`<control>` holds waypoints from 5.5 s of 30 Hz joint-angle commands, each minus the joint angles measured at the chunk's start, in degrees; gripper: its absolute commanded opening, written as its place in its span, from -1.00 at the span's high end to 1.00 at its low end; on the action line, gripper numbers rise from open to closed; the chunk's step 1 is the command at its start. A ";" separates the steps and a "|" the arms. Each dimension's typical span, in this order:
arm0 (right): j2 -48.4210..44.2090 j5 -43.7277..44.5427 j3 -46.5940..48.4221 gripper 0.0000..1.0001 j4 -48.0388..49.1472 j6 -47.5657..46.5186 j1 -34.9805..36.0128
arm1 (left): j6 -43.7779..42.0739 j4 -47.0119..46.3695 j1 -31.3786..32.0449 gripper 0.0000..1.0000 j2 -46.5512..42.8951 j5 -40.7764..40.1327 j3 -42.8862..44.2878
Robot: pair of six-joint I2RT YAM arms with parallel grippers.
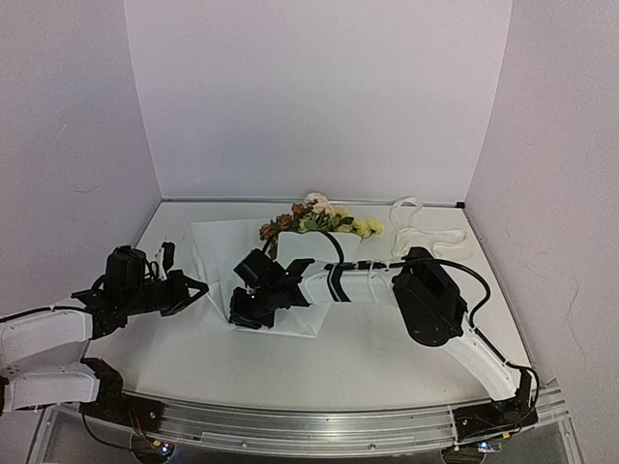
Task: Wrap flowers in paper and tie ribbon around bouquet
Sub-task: Fold the 2/3-folded wrapping paper at the center of the board, then pass from the left arm to the right, then adjust the folded bouquet at the center of the board.
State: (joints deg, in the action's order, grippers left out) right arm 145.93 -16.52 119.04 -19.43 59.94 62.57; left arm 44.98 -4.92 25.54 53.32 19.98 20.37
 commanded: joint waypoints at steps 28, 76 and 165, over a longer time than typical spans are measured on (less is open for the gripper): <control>-37.98 16.61 -37.61 0.47 -2.62 -12.87 -5.88 | -5.77 -4.45 4.61 1.00 9.65 -0.38 8.72; -34.82 15.53 -55.64 0.64 14.44 -1.22 -8.11 | -14.08 -1.16 22.85 1.00 58.14 4.84 43.14; -33.05 -2.19 -61.07 -0.08 44.92 7.32 -16.27 | -1.55 17.62 8.28 0.40 44.62 -23.47 31.06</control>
State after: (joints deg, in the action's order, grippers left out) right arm 111.13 -16.97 54.71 25.50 70.07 45.69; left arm 40.62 15.31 33.39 96.20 -3.05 52.16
